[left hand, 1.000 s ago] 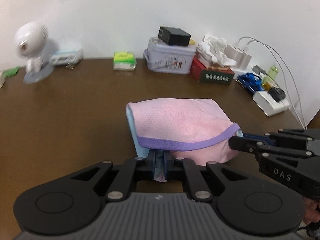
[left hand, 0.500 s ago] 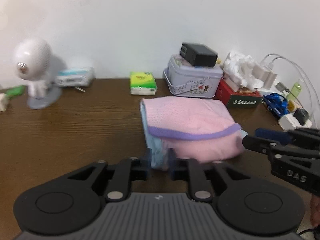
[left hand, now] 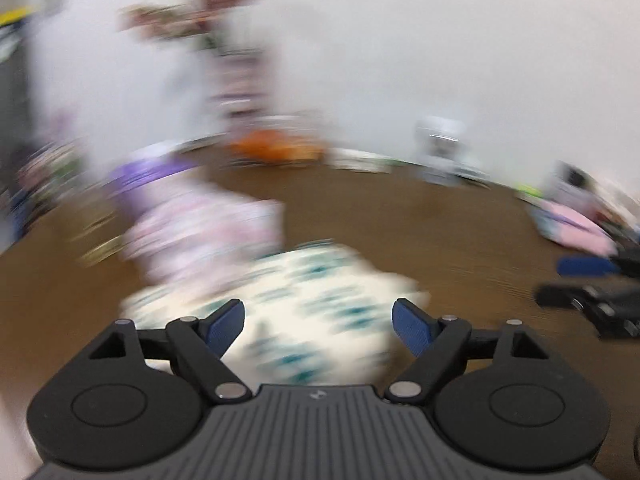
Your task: Fold clothes
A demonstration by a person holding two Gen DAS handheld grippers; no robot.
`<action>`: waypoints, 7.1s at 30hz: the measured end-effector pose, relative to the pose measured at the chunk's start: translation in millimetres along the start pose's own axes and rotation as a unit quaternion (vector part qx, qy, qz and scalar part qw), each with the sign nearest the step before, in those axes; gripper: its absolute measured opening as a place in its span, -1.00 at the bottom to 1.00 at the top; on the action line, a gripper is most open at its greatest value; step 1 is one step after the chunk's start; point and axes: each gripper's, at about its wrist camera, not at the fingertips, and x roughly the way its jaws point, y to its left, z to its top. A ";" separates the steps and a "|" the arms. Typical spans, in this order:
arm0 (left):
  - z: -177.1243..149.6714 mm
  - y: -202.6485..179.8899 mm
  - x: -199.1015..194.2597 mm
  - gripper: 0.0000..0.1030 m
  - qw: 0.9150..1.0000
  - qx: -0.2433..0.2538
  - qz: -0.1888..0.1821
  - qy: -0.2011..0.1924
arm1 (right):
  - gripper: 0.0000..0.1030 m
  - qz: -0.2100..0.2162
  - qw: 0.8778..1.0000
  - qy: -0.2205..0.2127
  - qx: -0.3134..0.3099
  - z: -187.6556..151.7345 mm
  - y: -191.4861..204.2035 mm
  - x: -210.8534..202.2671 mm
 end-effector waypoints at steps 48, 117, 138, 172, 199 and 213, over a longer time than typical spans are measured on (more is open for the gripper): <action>-17.2 -194.2 -99.4 -0.13 0.937 0.139 -0.312 0.071 | 0.00 -0.357 0.932 0.028 -0.063 -108.6 39.9 -265.6; -129.7 -194.0 -123.8 0.43 0.837 0.442 -0.323 0.031 | 0.09 -0.300 0.951 0.074 0.033 -245.1 81.3 -382.4; -21.9 -131.9 -161.1 -0.91 0.914 0.214 -0.343 -0.014 | 0.06 -0.127 0.992 0.017 -0.014 -276.4 76.9 -367.0; 26.9 -61.3 -49.8 0.56 0.951 0.008 -0.268 0.153 | -0.33 -0.300 0.949 0.098 -0.010 -74.7 -67.3 -184.1; -54.1 9.5 -104.0 -0.69 0.972 0.048 -0.187 0.134 | -0.57 -0.131 0.980 0.119 0.096 -226.4 35.9 -284.4; -76.2 -62.3 -91.1 -0.61 0.969 0.098 -0.193 0.123 | -0.12 0.069 0.980 0.098 0.157 -38.1 29.0 -35.4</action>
